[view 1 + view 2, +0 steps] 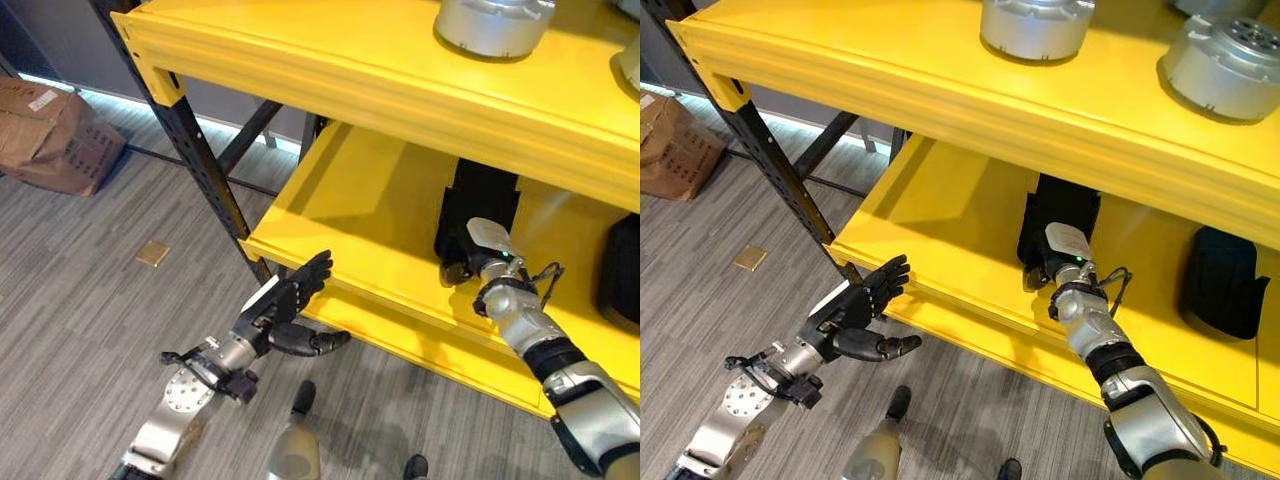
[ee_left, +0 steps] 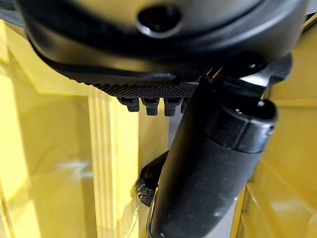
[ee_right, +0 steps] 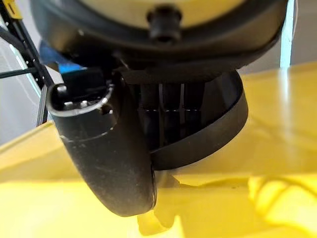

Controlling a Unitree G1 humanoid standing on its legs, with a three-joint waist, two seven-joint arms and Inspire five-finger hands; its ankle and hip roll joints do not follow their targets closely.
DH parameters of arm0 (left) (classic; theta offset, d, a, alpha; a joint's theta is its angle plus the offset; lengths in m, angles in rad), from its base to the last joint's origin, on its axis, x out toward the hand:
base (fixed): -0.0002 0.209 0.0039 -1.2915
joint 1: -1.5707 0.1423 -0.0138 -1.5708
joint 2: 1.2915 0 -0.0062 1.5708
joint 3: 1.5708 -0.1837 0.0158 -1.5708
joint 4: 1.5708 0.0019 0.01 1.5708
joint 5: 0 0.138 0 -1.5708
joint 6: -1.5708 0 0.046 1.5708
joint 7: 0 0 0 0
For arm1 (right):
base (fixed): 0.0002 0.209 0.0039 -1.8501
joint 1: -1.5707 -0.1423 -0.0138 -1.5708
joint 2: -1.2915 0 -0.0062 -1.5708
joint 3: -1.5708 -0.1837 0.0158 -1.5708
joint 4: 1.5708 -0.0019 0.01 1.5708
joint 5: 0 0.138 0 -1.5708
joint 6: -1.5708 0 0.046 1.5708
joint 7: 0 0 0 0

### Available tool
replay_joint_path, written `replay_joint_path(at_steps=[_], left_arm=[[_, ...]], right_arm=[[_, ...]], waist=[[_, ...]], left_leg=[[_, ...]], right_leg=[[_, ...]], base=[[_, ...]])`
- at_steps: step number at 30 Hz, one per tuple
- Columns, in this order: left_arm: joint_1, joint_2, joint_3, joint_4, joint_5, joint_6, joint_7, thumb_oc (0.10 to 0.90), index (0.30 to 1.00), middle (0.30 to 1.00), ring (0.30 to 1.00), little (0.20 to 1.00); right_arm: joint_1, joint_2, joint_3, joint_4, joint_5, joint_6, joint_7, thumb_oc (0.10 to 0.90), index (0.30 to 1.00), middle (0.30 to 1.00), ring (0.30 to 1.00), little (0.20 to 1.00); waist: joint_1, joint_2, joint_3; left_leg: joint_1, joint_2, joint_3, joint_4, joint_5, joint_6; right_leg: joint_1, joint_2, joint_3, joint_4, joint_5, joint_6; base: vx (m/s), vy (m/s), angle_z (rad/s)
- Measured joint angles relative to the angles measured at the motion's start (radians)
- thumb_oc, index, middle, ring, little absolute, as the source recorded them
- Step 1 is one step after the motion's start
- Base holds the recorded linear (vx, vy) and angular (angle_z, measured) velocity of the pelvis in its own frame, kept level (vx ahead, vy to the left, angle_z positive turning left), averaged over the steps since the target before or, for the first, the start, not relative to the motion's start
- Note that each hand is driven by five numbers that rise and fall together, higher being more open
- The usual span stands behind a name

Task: Move parts from the plastic box to the shelf.

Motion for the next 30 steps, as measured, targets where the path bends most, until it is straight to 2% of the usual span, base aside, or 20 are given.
replay_joint_path(at_steps=[8,16,20,21,22,24,25,30], left_arm=[[-0.008,0.000,-0.001,0.000,-0.003,0.000,-0.002,0.900,1.000,1.000,1.000,1.000],[-0.008,0.000,-0.001,0.000,-0.003,0.000,-0.003,0.900,1.000,1.000,1.000,1.000],[-0.007,0.000,0.000,-0.001,-0.003,0.000,-0.002,0.900,1.000,1.000,1.000,1.000],[-0.007,0.000,-0.001,-0.001,-0.003,0.000,-0.001,0.900,1.000,1.000,1.000,1.000],[-0.007,-0.001,0.000,-0.001,-0.003,0.000,-0.001,0.900,1.000,1.000,1.000,1.000],[-0.007,-0.001,-0.001,0.000,-0.003,0.000,-0.001,0.900,1.000,1.000,1.000,1.000],[-0.007,-0.001,-0.001,0.000,-0.003,0.000,-0.001,0.900,1.000,1.000,1.000,1.000],[-0.007,-0.002,-0.001,0.000,-0.003,0.000,-0.003,0.900,1.000,1.000,1.000,1.000]], right_arm=[[0.008,0.000,-0.009,-0.031,0.004,0.022,0.027,0.400,0.300,0.300,0.300,0.300],[0.016,0.000,-0.039,-0.034,0.028,0.029,0.060,0.400,0.300,0.300,0.300,0.300],[0.039,0.000,-0.048,-0.078,0.052,0.052,0.062,0.400,0.300,0.300,0.300,0.300],[0.047,0.000,-0.048,-0.100,0.046,0.059,0.063,0.537,0.492,0.492,0.492,0.492],[0.048,0.000,-0.048,-0.101,0.042,0.058,0.065,0.569,0.536,0.536,0.536,0.536],[0.048,0.000,-0.049,-0.101,0.042,0.059,0.073,0.808,0.871,0.871,0.871,0.871],[0.048,0.000,-0.049,-0.101,0.043,0.058,0.076,0.900,1.000,1.000,1.000,1.000],[0.052,-0.006,-0.048,-0.100,0.029,0.057,0.079,0.900,1.000,1.000,1.000,1.000]], waist=[[-0.034,-0.008,0.004],[-0.046,-0.008,0.004],[-0.053,-0.007,0.004],[-0.059,-0.007,0.004],[-0.061,-0.007,0.004],[-0.066,-0.006,0.003],[-0.071,-0.006,0.003],[-0.072,-0.004,0.003]], left_leg=[[0.001,0.001,0.003,0.000,-0.001,0.001],[0.010,0.001,0.013,0.000,-0.002,0.003],[0.017,0.001,0.024,0.000,-0.005,0.005],[0.017,0.001,0.024,0.000,-0.005,0.005],[0.017,0.001,0.024,0.000,-0.005,0.005],[0.018,0.001,0.024,0.000,-0.005,0.005],[0.018,0.001,0.025,0.000,-0.005,0.005],[0.020,0.001,0.026,0.000,-0.005,0.005]], right_leg=[[-0.001,0.000,0.005,0.000,0.000,0.000],[0.001,-0.002,0.011,0.000,0.001,-0.001],[0.001,-0.006,0.027,0.000,0.003,-0.001],[0.001,-0.006,0.028,0.000,0.003,-0.001],[0.001,-0.006,0.028,0.000,0.003,-0.001],[0.001,-0.006,0.029,0.000,0.003,-0.001],[0.001,-0.006,0.029,0.000,0.003,-0.001],[0.002,-0.006,0.030,0.000,0.006,0.000]], base=[[0.00,0.000,0.00],[0.00,0.007,-0.04],[0.00,0.024,-0.07],[0.00,0.000,0.00],[0.00,0.000,0.00],[0.00,0.000,0.00],[0.00,0.000,0.00],[0.00,0.000,0.00]])
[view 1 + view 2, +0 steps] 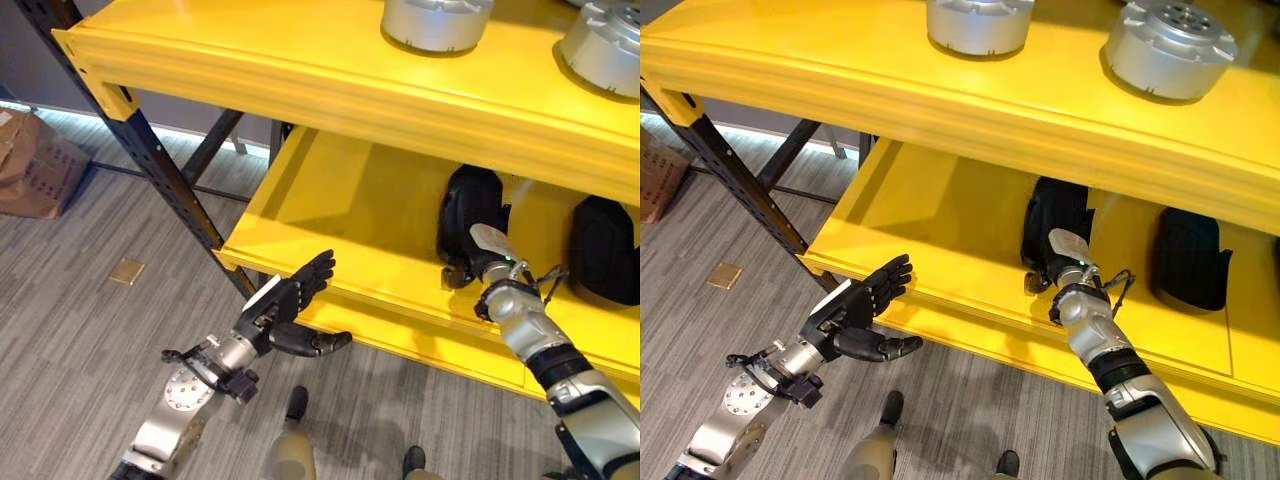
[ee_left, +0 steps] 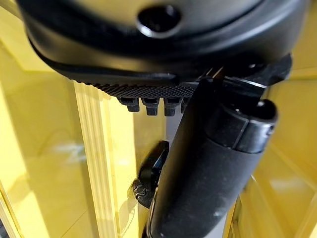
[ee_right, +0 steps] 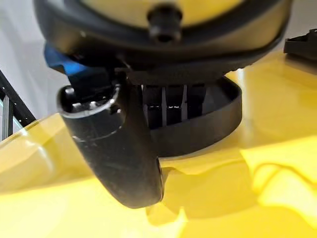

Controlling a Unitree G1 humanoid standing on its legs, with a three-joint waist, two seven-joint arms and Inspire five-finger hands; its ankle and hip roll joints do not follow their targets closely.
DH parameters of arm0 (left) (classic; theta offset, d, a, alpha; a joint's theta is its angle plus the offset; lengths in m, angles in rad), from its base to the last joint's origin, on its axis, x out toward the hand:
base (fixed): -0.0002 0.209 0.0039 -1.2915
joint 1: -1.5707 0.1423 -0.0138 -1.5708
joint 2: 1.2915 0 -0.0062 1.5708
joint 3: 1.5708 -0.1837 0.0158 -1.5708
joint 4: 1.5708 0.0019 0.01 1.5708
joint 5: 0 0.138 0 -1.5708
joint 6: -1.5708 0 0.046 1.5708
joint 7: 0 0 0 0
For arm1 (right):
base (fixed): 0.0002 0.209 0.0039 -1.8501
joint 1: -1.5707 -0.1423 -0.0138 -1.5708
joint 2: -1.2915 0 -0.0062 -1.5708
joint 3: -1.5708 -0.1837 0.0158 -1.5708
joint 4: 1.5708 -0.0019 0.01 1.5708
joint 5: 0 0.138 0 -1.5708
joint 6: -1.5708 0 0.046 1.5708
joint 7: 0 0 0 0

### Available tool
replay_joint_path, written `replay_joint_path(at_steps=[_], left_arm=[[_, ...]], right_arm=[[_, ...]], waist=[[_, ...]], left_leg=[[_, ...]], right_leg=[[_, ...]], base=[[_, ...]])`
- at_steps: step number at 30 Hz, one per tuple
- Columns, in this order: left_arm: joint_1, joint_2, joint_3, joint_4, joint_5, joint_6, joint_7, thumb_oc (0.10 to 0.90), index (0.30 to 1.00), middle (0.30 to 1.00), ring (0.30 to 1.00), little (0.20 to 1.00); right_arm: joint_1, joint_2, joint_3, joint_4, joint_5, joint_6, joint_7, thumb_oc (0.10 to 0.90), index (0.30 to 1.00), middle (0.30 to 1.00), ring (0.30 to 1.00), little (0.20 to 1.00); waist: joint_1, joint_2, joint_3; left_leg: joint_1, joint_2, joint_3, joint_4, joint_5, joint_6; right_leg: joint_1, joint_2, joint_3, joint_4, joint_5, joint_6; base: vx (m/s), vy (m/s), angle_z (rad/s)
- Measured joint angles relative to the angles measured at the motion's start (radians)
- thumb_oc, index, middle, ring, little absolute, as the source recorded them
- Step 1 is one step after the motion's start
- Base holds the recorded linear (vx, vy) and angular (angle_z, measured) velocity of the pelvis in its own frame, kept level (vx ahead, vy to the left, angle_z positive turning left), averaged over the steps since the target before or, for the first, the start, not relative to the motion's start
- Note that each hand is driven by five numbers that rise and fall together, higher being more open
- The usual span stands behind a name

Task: Move parts from the plastic box to the shelf.

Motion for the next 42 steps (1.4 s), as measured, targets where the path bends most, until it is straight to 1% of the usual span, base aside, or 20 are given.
replay_joint_path(at_steps=[5,13,23,29,35,36,39,42], left_arm=[[0.000,0.000,0.000,0.000,0.000,0.000,-0.020,0.900,1.000,1.000,1.000,1.000],[0.002,-0.001,0.000,0.000,0.000,0.000,-0.021,0.900,1.000,1.000,1.000,1.000],[0.002,-0.003,0.000,0.000,0.000,0.000,-0.020,0.900,1.000,1.000,1.000,1.000],[0.003,-0.003,0.000,0.000,0.000,0.000,-0.020,0.900,1.000,1.000,1.000,1.000],[0.004,-0.003,0.000,0.000,0.000,0.000,-0.017,0.900,1.000,1.000,1.000,1.000],[0.009,-0.004,0.000,0.000,0.000,-0.002,-0.015,0.900,1.000,1.000,1.000,1.000],[0.012,-0.004,0.000,0.000,0.001,-0.003,-0.013,0.900,1.000,1.000,1.000,1.000],[0.012,-0.007,0.000,0.000,0.001,-0.003,-0.012,0.900,1.000,1.000,1.000,1.000]], right_arm=[[0.004,-0.002,0.002,0.000,-0.050,-0.013,0.014,0.900,1.000,1.000,1.000,1.000],[0.023,-0.002,0.003,0.000,-0.052,-0.011,0.019,0.900,1.000,1.000,1.000,1.000],[0.023,-0.001,0.003,-0.001,-0.045,-0.005,0.020,0.900,1.000,1.000,1.000,1.000],[0.053,0.001,0.003,-0.069,-0.026,0.034,0.020,0.900,1.000,1.000,1.000,1.000],[0.063,0.006,0.003,-0.091,-0.025,0.052,0.030,0.900,1.000,1.000,1.000,1.000],[0.082,0.006,0.001,-0.133,-0.025,0.063,0.041,0.900,1.000,1.000,1.000,1.000],[0.113,0.012,0.001,-0.190,-0.025,0.070,0.052,0.900,1.000,1.000,1.000,1.000],[0.126,0.017,0.001,-0.200,-0.026,0.071,0.056,0.900,1.000,1.000,1.000,1.000]], waist=[[0.001,0.003,-0.001],[-0.001,0.010,-0.003],[-0.002,0.012,-0.004],[-0.006,0.012,-0.004],[-0.015,0.012,-0.004],[-0.016,0.012,-0.004],[-0.028,0.012,-0.004],[-0.035,0.013,-0.004]], left_leg=[[0.008,-0.001,0.005,0.000,-0.001,0.001],[0.013,-0.001,0.010,0.000,-0.002,0.002],[0.014,-0.001,0.010,0.000,-0.002,0.002],[0.014,-0.001,0.011,0.000,-0.002,0.002],[0.014,0.000,0.015,0.000,-0.003,0.003],[0.015,0.000,0.021,0.000,-0.004,0.006],[0.016,-0.001,0.024,0.000,-0.005,0.007],[0.019,0.000,0.027,0.000,-0.005,0.008]], right_leg=[[0.005,-0.003,0.000,0.000,0.001,0.000],[0.008,-0.004,0.003,0.000,0.002,0.001],[0.008,-0.004,0.004,0.000,0.003,0.000],[0.007,-0.004,0.005,0.000,0.003,0.000],[0.006,-0.005,0.009,0.000,0.003,0.000],[0.002,-0.006,0.020,0.000,0.004,-0.001],[0.001,-0.007,0.024,0.000,0.005,0.000],[0.001,-0.007,0.026,0.000,0.005,0.001]], base=[[0.00,0.002,-0.02],[0.00,0.002,-0.01],[0.00,0.000,0.00],[0.00,0.000,0.00],[0.00,0.003,-0.01],[0.02,0.017,-0.09],[0.01,0.007,-0.04],[0.02,0.004,-0.03]])
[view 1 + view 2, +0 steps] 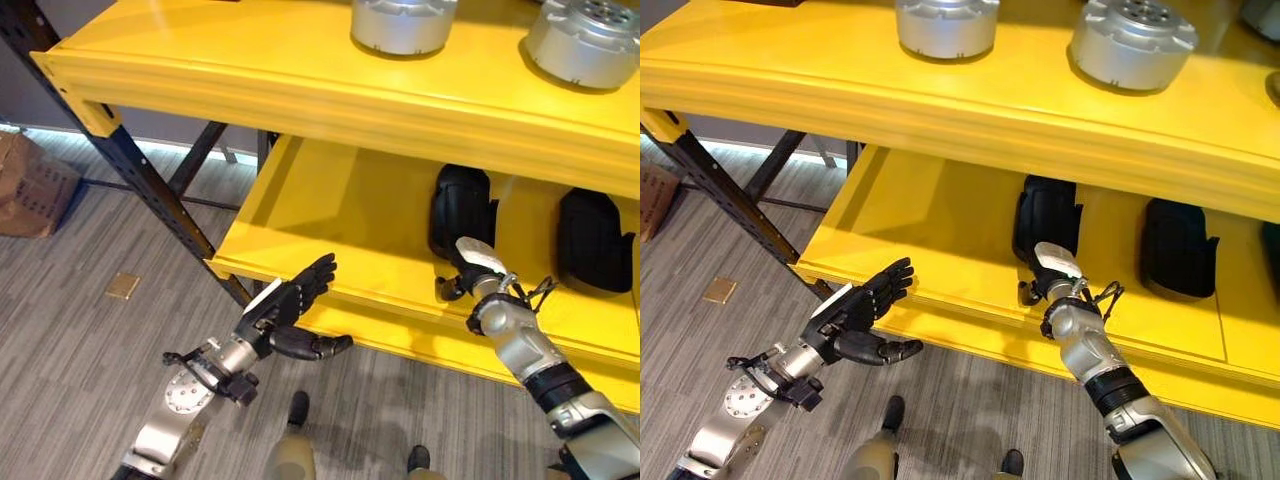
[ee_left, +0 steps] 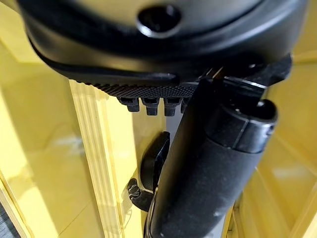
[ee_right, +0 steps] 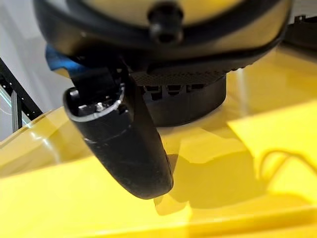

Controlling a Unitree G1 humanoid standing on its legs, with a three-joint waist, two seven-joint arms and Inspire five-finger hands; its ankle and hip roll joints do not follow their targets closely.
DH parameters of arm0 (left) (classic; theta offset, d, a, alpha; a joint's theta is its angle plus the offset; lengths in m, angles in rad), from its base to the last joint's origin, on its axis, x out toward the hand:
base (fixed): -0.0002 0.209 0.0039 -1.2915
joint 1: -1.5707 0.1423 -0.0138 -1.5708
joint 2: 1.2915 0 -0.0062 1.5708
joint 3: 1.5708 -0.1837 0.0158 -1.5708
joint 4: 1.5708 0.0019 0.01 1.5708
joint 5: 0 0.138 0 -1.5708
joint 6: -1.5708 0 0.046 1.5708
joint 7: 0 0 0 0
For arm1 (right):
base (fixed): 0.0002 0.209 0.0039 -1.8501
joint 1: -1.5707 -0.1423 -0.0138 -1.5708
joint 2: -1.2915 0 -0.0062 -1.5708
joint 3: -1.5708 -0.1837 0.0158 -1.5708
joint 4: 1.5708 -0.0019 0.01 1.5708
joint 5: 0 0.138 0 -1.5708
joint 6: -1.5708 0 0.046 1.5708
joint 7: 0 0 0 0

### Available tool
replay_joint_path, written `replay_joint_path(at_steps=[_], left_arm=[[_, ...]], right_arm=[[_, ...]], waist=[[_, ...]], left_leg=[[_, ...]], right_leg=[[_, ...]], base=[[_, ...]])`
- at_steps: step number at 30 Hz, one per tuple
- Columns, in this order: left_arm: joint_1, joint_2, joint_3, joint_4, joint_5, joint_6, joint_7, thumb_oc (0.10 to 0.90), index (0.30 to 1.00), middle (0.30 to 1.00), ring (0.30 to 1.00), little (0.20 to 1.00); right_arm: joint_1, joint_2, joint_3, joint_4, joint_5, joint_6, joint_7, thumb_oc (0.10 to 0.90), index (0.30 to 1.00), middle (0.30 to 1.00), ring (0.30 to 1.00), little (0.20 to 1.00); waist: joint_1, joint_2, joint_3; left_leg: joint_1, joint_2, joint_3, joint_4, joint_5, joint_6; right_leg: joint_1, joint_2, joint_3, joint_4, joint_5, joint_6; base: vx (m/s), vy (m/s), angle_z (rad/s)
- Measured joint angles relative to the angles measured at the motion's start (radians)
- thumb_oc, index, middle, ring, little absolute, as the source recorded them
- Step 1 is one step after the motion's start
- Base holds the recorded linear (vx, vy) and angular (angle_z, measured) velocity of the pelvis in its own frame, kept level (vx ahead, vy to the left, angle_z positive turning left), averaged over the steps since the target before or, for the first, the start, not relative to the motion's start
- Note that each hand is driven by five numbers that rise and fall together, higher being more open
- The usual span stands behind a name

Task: Move parts from the plastic box to the shelf.

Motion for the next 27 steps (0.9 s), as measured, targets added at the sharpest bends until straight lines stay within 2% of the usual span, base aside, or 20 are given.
replay_joint_path(at_steps=[20,27], left_arm=[[0.014,-0.001,-0.001,0.000,0.000,0.000,0.023,0.900,1.000,1.000,1.000,1.000],[0.018,-0.001,-0.001,0.000,0.000,0.000,0.022,0.900,1.000,1.000,1.000,1.000]], right_arm=[[0.025,0.002,-0.002,-0.045,-0.001,0.019,0.000,0.900,1.000,1.000,1.000,1.000],[0.037,0.002,-0.002,-0.047,-0.001,-0.008,-0.028,0.900,1.000,1.000,1.000,1.000]], waist=[[-0.022,0.000,0.000],[-0.022,0.001,0.000]], left_leg=[[0.002,0.001,0.008,0.000,-0.002,0.003],[0.002,0.001,0.008,0.000,-0.002,0.003]], right_leg=[[-0.004,-0.001,0.002,0.000,0.002,0.000],[-0.004,-0.001,0.003,0.000,0.002,0.000]], base=[[0.00,0.001,-0.01],[0.00,0.000,0.00]])
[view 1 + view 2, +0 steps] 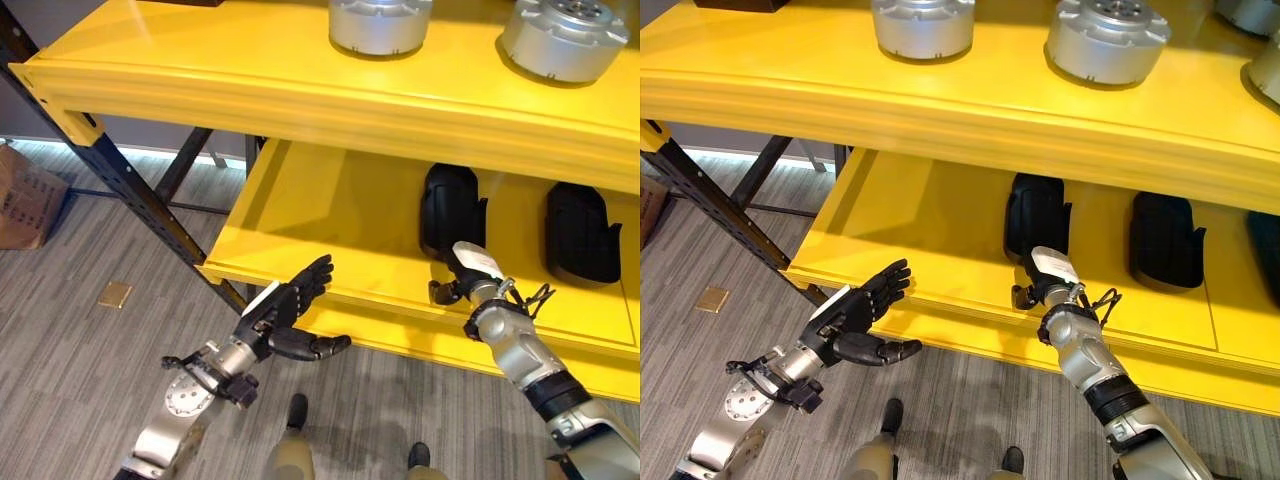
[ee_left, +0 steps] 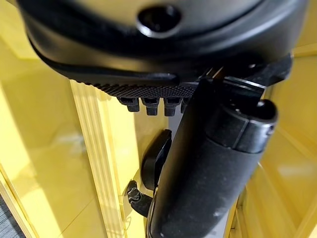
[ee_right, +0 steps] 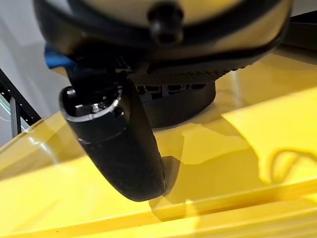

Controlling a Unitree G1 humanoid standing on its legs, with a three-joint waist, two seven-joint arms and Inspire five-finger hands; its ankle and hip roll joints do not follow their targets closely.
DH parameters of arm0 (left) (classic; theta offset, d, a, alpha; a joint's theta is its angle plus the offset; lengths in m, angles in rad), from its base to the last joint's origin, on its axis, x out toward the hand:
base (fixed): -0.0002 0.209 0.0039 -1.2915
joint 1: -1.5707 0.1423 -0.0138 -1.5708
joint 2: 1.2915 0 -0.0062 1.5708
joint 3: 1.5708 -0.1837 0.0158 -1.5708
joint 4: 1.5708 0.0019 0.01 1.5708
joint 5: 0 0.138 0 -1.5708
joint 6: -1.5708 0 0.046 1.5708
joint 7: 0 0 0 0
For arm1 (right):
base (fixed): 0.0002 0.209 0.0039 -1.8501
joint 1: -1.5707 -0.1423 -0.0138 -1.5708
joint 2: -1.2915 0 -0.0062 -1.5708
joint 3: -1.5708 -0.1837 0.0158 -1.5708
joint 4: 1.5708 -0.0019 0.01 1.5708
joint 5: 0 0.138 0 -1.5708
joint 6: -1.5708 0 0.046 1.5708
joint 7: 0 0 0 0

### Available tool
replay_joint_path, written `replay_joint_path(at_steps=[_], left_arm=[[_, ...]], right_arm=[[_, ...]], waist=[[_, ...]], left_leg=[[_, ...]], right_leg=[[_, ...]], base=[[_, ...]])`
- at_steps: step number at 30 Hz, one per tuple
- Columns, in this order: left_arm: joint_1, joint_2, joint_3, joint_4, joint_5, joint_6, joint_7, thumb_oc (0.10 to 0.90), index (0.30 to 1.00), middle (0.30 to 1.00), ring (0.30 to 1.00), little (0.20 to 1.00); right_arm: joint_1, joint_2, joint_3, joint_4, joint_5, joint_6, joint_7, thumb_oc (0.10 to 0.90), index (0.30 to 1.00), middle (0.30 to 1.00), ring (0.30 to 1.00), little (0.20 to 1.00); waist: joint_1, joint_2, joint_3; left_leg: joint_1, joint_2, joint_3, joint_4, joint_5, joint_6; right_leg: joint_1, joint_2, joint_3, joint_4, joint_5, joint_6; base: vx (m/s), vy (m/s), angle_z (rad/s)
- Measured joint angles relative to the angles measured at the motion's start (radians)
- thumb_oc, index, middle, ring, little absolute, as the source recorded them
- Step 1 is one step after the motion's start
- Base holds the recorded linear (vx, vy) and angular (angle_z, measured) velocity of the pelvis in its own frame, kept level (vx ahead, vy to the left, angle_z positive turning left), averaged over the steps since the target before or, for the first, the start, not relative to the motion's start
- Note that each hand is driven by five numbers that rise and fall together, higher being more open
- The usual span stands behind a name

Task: Move parts from the plastic box to the shelf.

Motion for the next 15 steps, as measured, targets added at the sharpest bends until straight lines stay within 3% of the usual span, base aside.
replay_joint_path(at_steps=[7,15], left_arm=[[0.011,0.000,-0.003,0.000,0.000,0.000,0.002,0.900,1.000,1.000,1.000,1.000],[0.019,0.002,-0.036,-0.002,-0.001,-0.020,0.016,0.900,1.000,1.000,1.000,1.000]], right_arm=[[0.038,0.001,-0.001,-0.037,-0.101,-0.043,-0.136,0.900,1.000,1.000,1.000,1.000],[0.054,0.001,-0.018,-0.037,-0.178,-0.069,-0.352,0.900,1.000,1.000,1.000,1.000]], waist=[[-0.003,0.003,-0.002],[-0.006,0.027,-0.006]], left_leg=[[-0.002,-0.001,0.003,0.000,-0.001,0.001],[-0.006,-0.003,0.013,0.000,-0.001,0.001]], right_leg=[[-0.004,-0.002,0.003,0.000,0.000,0.000],[-0.016,-0.007,0.014,0.000,0.002,0.001]], base=[[0.00,0.000,0.00],[0.00,0.022,-0.03]])
